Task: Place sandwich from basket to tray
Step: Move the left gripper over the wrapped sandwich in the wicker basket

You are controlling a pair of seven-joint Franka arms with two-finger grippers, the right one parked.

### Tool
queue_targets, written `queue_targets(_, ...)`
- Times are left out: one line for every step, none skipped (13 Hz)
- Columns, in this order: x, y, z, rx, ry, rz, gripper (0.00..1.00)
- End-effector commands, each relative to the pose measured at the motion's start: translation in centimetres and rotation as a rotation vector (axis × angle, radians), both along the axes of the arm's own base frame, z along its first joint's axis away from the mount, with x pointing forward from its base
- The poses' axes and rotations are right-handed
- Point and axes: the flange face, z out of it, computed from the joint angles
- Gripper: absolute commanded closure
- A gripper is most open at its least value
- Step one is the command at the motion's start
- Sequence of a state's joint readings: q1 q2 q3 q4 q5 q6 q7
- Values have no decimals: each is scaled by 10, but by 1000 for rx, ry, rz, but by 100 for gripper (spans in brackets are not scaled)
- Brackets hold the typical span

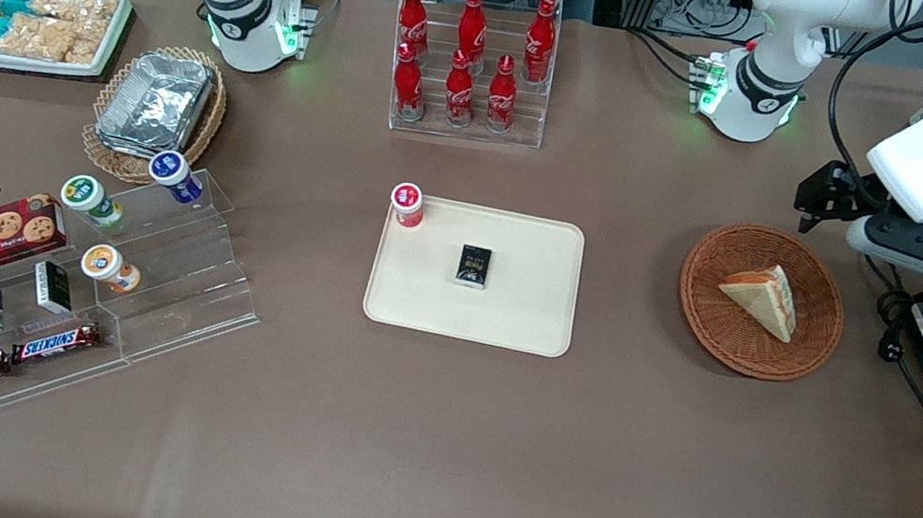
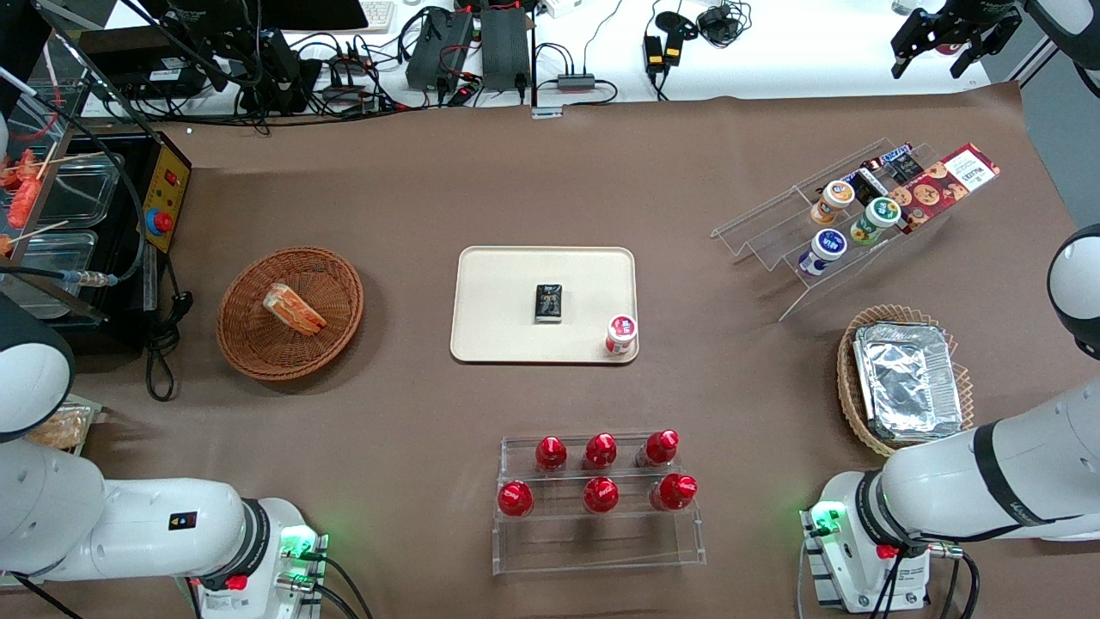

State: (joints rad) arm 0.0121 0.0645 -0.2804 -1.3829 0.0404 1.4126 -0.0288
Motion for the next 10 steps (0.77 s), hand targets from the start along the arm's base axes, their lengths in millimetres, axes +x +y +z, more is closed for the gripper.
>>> queue_targets(-14, -1, 5, 1, 13, 12, 0)
queue_targets(-12, -1, 5, -1, 11, 26, 0)
queue_targets(-12, 0, 5, 4, 9, 45, 0)
queue_targets(-10, 3, 4, 2, 11, 72, 0)
queue_targets(-6, 7, 1, -4, 11, 88, 0)
queue_targets(0, 18, -4, -23, 25, 112, 0)
queue_targets(3, 27, -9, -30, 36, 141, 0)
queue_targets(3, 31, -14, -14, 43, 196, 0)
queue_targets(7, 35, -22, 27, 29, 287, 0)
queue_targets(13, 37, -25, 64, -9, 396, 0)
